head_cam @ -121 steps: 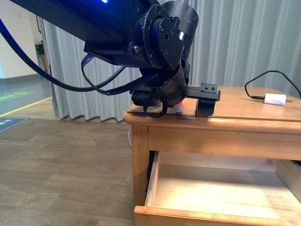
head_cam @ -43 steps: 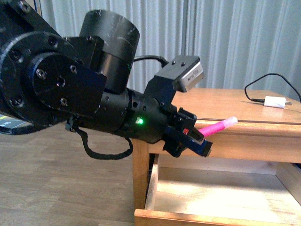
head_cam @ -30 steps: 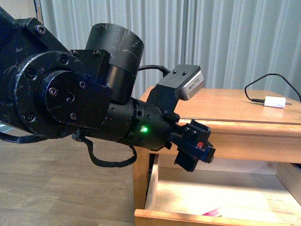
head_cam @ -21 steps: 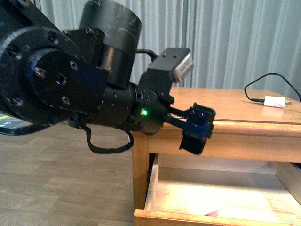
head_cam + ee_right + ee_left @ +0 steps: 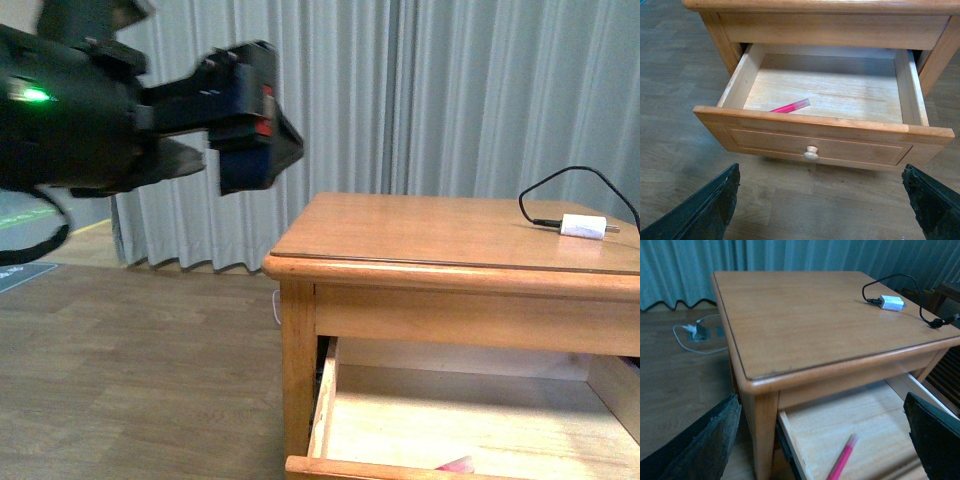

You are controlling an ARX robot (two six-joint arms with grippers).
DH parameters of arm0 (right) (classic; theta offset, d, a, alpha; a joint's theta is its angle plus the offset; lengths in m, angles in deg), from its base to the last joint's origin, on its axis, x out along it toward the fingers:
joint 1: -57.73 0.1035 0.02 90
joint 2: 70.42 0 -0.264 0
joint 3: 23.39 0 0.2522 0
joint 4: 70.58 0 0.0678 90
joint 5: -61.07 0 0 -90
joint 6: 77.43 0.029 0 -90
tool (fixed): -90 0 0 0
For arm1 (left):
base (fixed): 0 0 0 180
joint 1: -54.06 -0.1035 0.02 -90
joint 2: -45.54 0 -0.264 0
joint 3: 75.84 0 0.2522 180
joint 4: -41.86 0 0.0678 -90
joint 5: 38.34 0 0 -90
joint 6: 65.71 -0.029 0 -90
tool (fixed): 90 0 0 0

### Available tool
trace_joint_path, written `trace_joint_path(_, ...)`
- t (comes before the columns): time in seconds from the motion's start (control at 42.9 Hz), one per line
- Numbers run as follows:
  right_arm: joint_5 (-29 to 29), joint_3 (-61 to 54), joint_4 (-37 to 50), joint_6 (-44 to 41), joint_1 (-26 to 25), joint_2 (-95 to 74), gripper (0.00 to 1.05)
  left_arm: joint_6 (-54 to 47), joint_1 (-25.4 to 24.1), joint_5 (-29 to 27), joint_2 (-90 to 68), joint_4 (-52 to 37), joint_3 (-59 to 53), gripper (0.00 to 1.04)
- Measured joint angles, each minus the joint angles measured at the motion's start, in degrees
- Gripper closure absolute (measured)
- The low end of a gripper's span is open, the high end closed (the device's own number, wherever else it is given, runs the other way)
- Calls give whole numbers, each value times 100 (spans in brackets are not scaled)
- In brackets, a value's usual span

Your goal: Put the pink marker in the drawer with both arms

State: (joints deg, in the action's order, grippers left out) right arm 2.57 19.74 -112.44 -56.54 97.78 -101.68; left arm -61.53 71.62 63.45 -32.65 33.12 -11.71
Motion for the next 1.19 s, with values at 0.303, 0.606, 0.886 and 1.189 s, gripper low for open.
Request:
trace_joint_path(0.303, 0, 0, 0, 0, 2, 0, 8, 988, -1008, 144, 2647, 1099, -2194, 6)
trace_joint_path(0.606, 2, 0, 0, 0, 2, -4, 8, 1054, -1281, -133, 3222, 1401, -2629, 6)
trace_joint_path(0.886, 4, 0, 0, 0, 4, 2, 8, -249, -1375, -1429, 3888, -527, -3895, 59)
trace_joint_path(1.189, 11, 0, 0, 0, 4, 2, 8, -367, -1742, -1178, 4658, -304, -4441, 101)
